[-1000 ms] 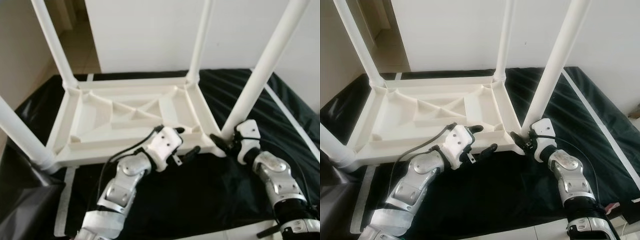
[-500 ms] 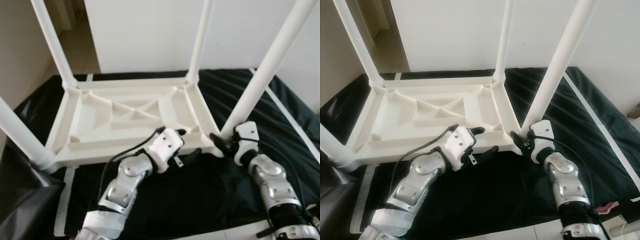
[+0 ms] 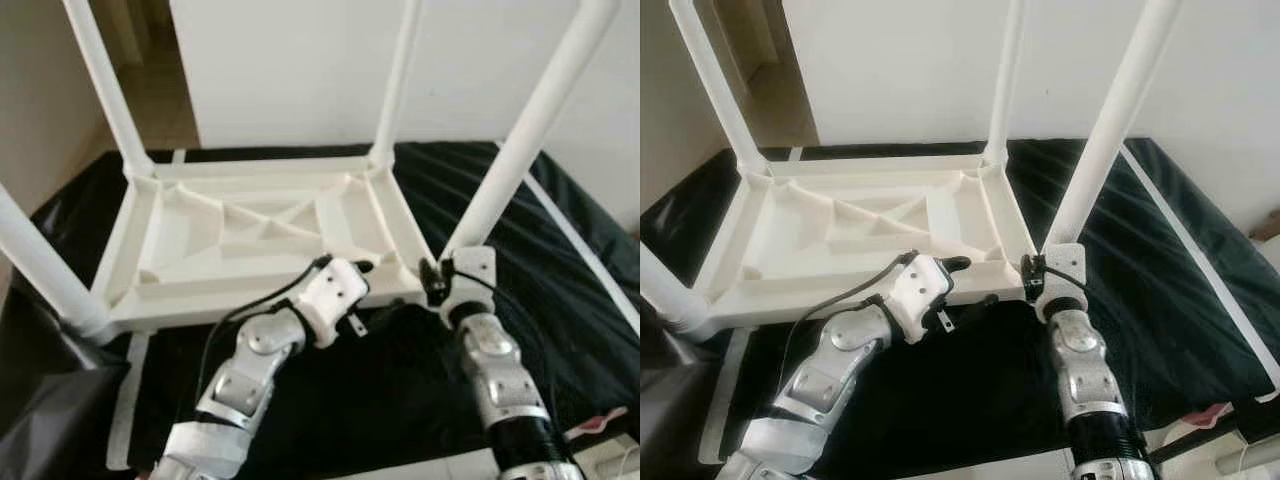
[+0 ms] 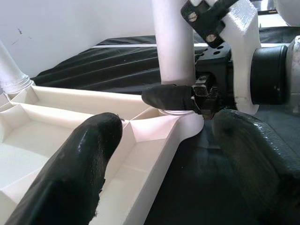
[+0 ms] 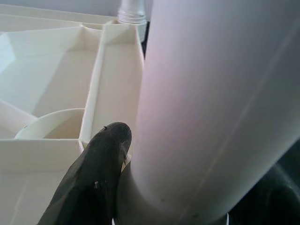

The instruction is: Building children table

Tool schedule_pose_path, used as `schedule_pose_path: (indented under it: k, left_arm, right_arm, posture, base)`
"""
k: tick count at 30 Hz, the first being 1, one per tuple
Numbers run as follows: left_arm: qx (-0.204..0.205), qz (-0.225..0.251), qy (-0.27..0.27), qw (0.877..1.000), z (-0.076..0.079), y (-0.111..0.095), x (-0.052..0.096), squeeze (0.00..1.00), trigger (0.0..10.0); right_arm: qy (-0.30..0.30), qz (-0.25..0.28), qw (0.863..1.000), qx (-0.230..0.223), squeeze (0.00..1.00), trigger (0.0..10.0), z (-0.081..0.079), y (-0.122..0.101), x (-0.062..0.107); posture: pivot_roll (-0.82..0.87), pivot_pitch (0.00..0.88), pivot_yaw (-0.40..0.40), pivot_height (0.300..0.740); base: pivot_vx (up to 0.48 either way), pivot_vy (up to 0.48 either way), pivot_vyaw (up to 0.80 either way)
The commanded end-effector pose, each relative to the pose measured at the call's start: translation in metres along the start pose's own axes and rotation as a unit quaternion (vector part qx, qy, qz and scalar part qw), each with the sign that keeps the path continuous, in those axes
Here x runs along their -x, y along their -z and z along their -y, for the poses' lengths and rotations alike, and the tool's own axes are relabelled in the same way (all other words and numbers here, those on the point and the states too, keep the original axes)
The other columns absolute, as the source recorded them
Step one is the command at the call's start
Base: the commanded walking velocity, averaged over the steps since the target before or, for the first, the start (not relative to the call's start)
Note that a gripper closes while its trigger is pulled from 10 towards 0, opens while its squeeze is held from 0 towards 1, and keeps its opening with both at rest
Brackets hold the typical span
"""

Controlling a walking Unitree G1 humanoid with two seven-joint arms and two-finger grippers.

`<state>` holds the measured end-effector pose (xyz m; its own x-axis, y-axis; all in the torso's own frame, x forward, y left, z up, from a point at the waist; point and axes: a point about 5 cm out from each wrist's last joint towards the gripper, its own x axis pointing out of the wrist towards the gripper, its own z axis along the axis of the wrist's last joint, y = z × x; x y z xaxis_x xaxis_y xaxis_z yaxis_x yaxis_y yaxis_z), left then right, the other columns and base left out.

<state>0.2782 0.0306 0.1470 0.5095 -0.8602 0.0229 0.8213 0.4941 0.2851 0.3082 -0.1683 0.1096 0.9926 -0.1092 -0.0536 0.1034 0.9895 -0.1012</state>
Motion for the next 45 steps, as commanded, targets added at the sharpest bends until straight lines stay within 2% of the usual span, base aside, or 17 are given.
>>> schedule_pose_path:
  k: [1, 2, 3, 4, 6, 8, 13, 15, 16, 22, 23, 32, 34, 37, 40, 41, 45]
  left_arm:
    - [-0.002, 0.0, -0.006, 1.0, 0.0, 0.0, -0.001, 0.0, 10.0]
    - [-0.002, 0.0, -0.006, 1.0, 0.0, 0.0, -0.001, 0.0, 10.0]
    - [-0.002, 0.0, -0.006, 1.0, 0.0, 0.0, -0.001, 0.0, 10.0]
    - [-0.002, -0.001, -0.006, 1.0, 0.0, 0.001, -0.001, 0.0, 10.0]
    - [-0.002, -0.001, -0.006, 1.0, 0.0, 0.001, -0.001, 0.0, 10.0]
    - [-0.002, -0.001, -0.006, 1.0, 0.0, 0.001, -0.001, 0.0, 10.0]
    - [-0.004, 0.0, -0.003, 1.0, -0.001, 0.0, 0.0, 0.0, 10.0]
    - [-0.009, -0.002, -0.002, 1.0, -0.002, 0.0, 0.0, 0.0, 10.0]
    - [-0.011, -0.004, -0.002, 1.0, -0.002, 0.001, 0.001, 0.0, 10.0]
    - [-0.011, -0.006, -0.003, 1.0, -0.003, 0.001, 0.002, 0.0, 10.0]
    - [-0.011, -0.005, -0.003, 1.0, -0.003, 0.001, 0.002, 0.0, 10.0]
    - [-0.008, -0.002, -0.007, 1.0, -0.003, 0.0, 0.001, 0.0, 10.0]
    - [-0.007, -0.002, -0.01, 1.0, -0.004, 0.0, 0.003, 0.0, 10.0]
    - [-0.007, -0.002, -0.011, 1.0, -0.004, 0.0, 0.004, 0.0, 10.0]
    - [-0.007, -0.006, -0.011, 1.0, -0.004, 0.002, 0.009, 0.0, 10.0]
    - [-0.006, -0.008, -0.011, 1.0, -0.004, 0.002, 0.011, 0.0, 10.0]
    - [-0.005, -0.01, -0.012, 1.0, -0.006, 0.004, 0.012, 0.0, 10.0]
  right_arm:
    - [0.043, -0.07, 0.997, 0.007, 0.0, 10.0, 0.001, 0.028, 0.008]
    - [0.068, -0.077, 0.995, -0.002, 0.0, 10.0, -0.002, 0.03, 0.01]
    - [0.068, -0.077, 0.995, -0.002, 0.0, 10.0, -0.002, 0.03, 0.01]
    - [0.089, -0.077, 0.993, -0.01, 0.0, 10.0, -0.013, 0.027, 0.013]
    - [0.075, -0.063, 0.995, -0.01, 0.0, 10.0, -0.023, 0.022, 0.016]
    - [0.067, -0.059, 0.996, -0.011, 0.0, 10.0, -0.026, 0.02, 0.016]
    - [0.057, -0.04, 0.997, -0.021, 0.0, 10.0, -0.027, 0.014, 0.017]
    - [0.045, 0.01, 0.999, -0.012, 0.0, 10.0, -0.027, 0.003, 0.018]
    - [0.042, 0.018, 0.999, -0.019, 0.0, 10.0, -0.027, 0.0, 0.019]
    - [0.029, 0.012, 0.998, -0.055, 0.0, 10.0, -0.028, 0.0, 0.023]
    - [0.026, 0.016, 0.998, -0.056, 1.0, 10.0, -0.028, -0.001, 0.024]
    - [0.0, 0.05, 0.998, -0.041, 1.0, 10.0, -0.021, -0.004, 0.033]
    - [-0.016, 0.062, 0.997, -0.04, 1.0, 10.0, -0.011, -0.003, 0.04]
    - [-0.021, 0.065, 0.997, -0.039, 1.0, 10.0, -0.006, -0.002, 0.043]
    - [-0.042, 0.067, 0.996, -0.036, 1.0, 10.0, 0.013, 0.001, 0.05]
    - [-0.056, 0.065, 0.996, -0.032, 0.0, 10.0, 0.02, 0.002, 0.052]
    - [-0.08, 0.065, 0.994, -0.021, 0.0, 10.0, 0.03, 0.003, 0.051]
  posture:
    - [0.01, 0.0, -0.048, 0.74]
    - [0.01, 0.0, -0.048, 0.74]
    - [0.01, 0.0, -0.048, 0.74]
    - [0.01, 0.0, -0.046, 0.74]
    - [0.01, 0.0, -0.043, 0.74]
    - [0.01, 0.0, -0.043, 0.74]
    - [0.01, 0.0, -0.038, 0.74]
    - [0.01, 0.0, -0.036, 0.74]
    - [0.0, 0.0, -0.035, 0.74]
    - [0.0, 0.0, -0.035, 0.74]
    - [0.0, 0.0, -0.035, 0.74]
    - [0.0, 0.0, -0.036, 0.74]
    - [0.0, 0.0, -0.04, 0.74]
    - [0.0, 0.0, -0.04, 0.74]
    - [0.0, 0.0, -0.042, 0.74]
    - [0.0, 0.0, -0.04, 0.74]
    - [-0.01, 0.0, -0.039, 0.74]
  base:
    - [0.0, 0.0, 0.0]
    - [0.0, 0.0, 0.0]
    - [0.0, 0.0, 0.0]
    - [0.0, 0.0, 0.0]
    - [0.0, 0.0, 0.0]
    - [0.0, 0.0, 0.0]
    - [0.0, 0.0, 0.0]
    - [0.0, 0.0, 0.0]
    - [0.0, 0.0, 0.0]
    - [0.0, 0.0, 0.0]
    - [0.0, 0.0, 0.0]
    - [0.0, 0.0, 0.0]
    - [0.0, 0.0, 0.0]
    - [0.0, 0.0, 0.0]
    - [0.0, 0.0, 0.0]
    - [0.0, 0.0, 0.0]
    - [0.0, 0.0, 0.0]
